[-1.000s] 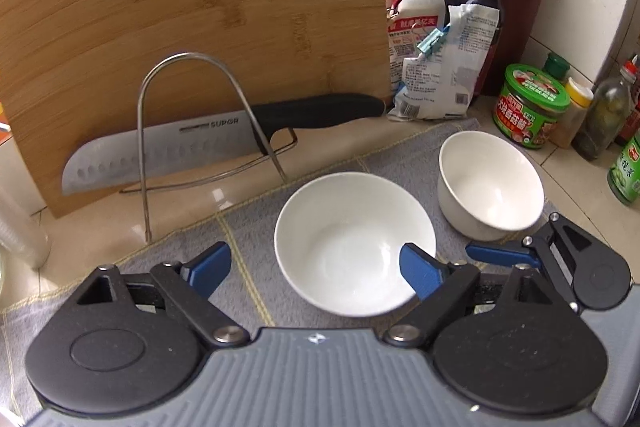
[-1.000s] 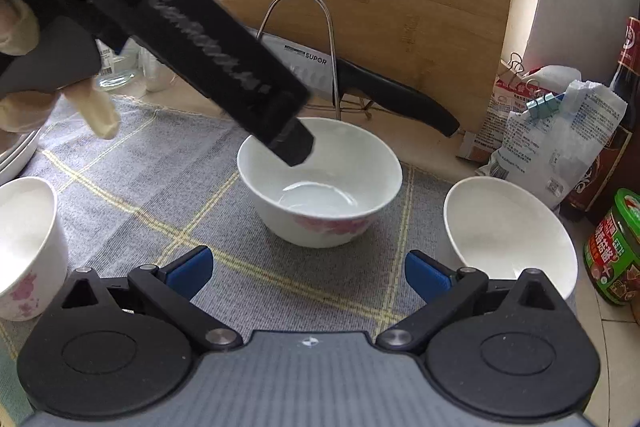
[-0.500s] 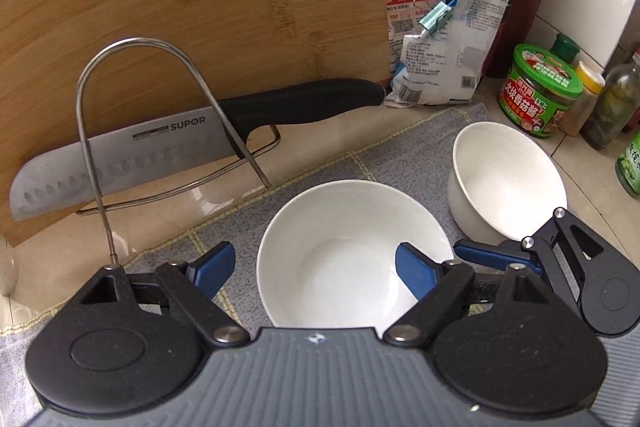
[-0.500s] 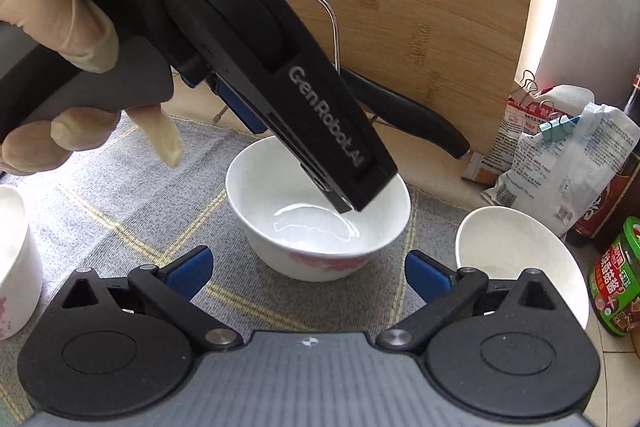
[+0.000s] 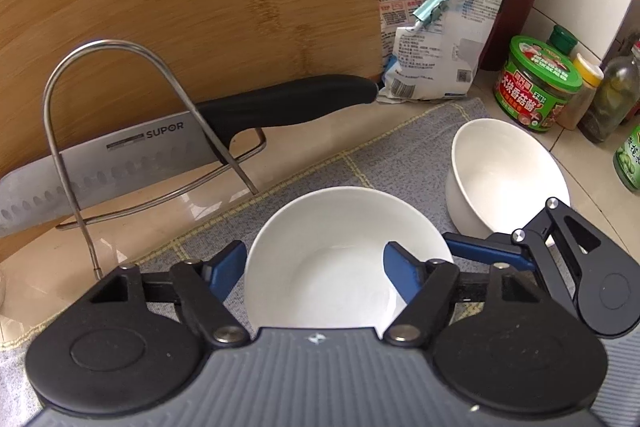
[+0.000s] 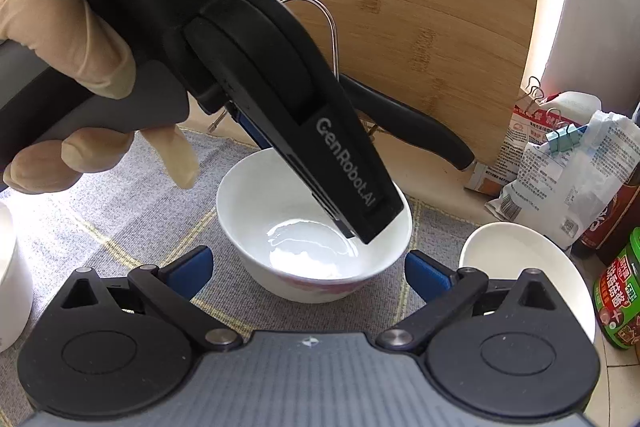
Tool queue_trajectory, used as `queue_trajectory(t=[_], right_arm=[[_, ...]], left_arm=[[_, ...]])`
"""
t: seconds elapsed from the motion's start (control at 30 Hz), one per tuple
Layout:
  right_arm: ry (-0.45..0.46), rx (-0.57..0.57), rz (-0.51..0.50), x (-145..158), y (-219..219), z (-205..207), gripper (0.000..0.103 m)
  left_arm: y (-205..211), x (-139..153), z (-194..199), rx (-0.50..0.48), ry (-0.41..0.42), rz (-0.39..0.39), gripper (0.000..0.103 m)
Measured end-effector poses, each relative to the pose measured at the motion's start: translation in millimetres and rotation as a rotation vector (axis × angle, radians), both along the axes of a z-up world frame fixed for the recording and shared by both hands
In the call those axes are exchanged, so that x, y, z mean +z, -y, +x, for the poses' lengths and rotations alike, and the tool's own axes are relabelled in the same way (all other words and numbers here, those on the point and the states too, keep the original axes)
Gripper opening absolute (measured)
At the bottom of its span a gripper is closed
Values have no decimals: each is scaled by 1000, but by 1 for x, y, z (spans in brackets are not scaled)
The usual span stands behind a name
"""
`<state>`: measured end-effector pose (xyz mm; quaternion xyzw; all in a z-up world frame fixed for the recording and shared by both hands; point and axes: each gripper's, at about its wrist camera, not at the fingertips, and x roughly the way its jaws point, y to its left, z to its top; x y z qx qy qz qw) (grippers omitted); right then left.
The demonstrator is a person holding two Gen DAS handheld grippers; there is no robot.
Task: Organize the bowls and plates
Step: 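Move the left gripper to another white floral bowl and grasp its rim, then carry the held bowl with the left gripper toward the placed bowl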
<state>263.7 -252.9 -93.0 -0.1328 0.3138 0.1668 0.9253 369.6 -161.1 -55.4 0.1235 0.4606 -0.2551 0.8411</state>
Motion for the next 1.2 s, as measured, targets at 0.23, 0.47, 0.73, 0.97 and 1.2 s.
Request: queue_trajectory(t=[0.23,0.47,0.73,0.97,1.2], right_arm=[[6,7,5,1,-1,1,102],[5,7,15,2,0,4,101],[-8,5,19,-1,1,9,98],[-9,-5,22,0,2,9,94],[-14,0,20,4,3,7,94]], left_arm=[[2,-1,1,-17,-6,11,74],[2,-3,2,-18,-14,16,70],[1,-4,2,-19,-14,15,70],[1,-4,2,-22,-13,16,70],[0,-2,-3,-29,-9,17,70]])
